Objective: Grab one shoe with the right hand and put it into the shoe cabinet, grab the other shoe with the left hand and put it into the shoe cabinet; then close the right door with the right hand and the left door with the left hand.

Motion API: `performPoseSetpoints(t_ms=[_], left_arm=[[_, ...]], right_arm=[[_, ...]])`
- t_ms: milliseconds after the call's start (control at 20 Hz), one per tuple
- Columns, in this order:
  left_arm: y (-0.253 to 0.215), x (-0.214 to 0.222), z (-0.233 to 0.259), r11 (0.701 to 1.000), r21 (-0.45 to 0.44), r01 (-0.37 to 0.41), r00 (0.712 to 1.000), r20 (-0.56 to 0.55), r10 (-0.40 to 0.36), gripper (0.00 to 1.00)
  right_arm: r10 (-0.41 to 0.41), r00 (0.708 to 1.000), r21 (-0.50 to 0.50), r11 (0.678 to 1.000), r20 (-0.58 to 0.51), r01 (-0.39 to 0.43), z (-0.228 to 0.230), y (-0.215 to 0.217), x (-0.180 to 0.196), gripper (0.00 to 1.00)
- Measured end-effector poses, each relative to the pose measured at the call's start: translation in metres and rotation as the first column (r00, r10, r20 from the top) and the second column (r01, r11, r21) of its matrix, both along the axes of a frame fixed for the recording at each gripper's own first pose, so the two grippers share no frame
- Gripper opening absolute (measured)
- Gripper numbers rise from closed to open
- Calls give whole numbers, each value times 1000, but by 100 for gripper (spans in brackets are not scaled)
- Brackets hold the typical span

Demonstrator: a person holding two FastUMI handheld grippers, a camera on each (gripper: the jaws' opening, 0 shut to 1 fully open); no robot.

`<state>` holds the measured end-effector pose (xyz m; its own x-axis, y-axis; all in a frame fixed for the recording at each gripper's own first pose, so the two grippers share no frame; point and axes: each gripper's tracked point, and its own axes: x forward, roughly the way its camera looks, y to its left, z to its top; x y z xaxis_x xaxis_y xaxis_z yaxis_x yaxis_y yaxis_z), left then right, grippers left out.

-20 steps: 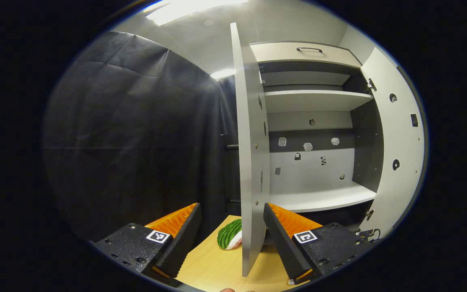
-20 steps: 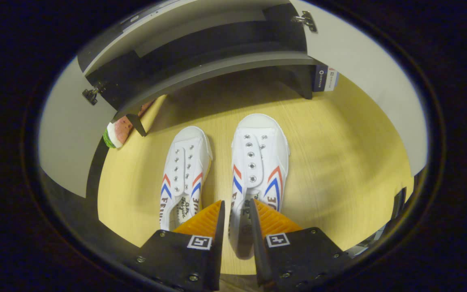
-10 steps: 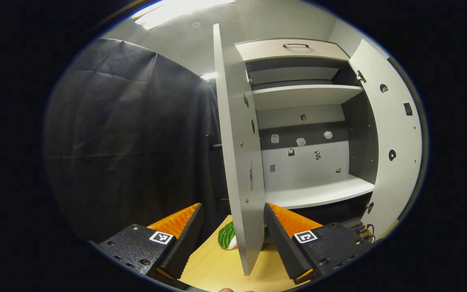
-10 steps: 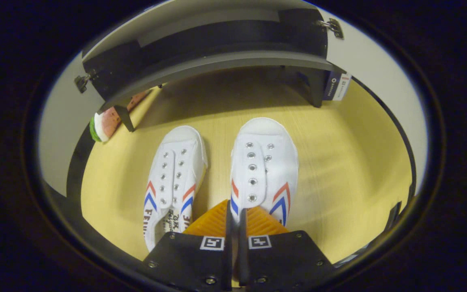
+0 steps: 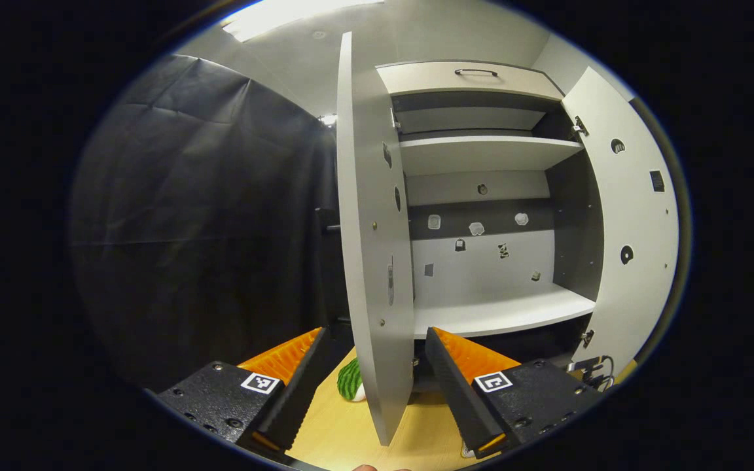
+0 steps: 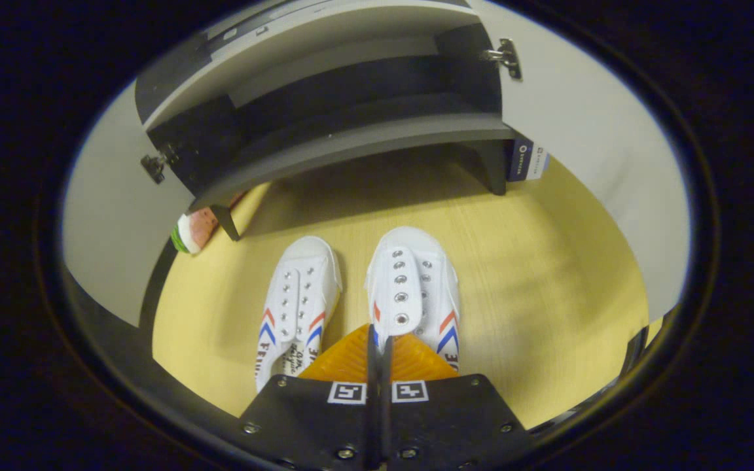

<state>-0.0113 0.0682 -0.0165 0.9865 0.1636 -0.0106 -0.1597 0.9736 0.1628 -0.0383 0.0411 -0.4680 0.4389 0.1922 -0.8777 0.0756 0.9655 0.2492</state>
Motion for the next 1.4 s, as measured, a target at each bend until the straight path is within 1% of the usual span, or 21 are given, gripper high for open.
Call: performPoseSetpoints(t_ms=[150,350,500,650,700,800,900,950,1100,1200,1300,1400], left_arm=[[-4,3,-2,1000,-9,18,1000,-3,-18,93],[-11,7,-6,999,-23,48,999,-11,-48,93],[-16,9,-9,997,-28,67,998,-13,-68,93],[-18,10,-9,997,-32,75,997,-9,-75,96],[-17,9,-10,997,-35,75,997,-8,-76,96],[-18,7,-11,996,-47,76,997,-7,-76,96],[-19,5,-13,995,-59,75,997,-11,-76,96],[-19,4,-14,995,-61,73,997,-14,-74,96],[-17,-2,-16,996,-58,65,998,-16,-66,96],[-14,-7,-14,997,-49,52,999,-13,-53,96],[-11,-12,-13,998,-42,38,999,-10,-39,96],[-7,-18,-14,999,-31,24,1000,-11,-25,96]], right_arm=[[-52,999,109,993,8,51,29,3,0,0],[-82,995,185,980,55,71,76,8,5,0],[-111,987,257,963,114,78,125,18,20,0],[-116,973,314,948,200,49,181,19,42,0],[-122,966,331,943,227,42,202,25,50,0],[-139,948,361,932,286,28,245,29,68,0],[-147,924,368,930,354,7,284,29,89,0],[-147,907,357,934,396,-5,292,28,96,0],[-168,863,354,935,477,-14,319,34,144,0],[-193,839,362,932,509,-5,332,36,179,0],[-216,819,355,935,531,17,340,29,214,0],[-223,794,312,949,565,44,342,17,250,0]])
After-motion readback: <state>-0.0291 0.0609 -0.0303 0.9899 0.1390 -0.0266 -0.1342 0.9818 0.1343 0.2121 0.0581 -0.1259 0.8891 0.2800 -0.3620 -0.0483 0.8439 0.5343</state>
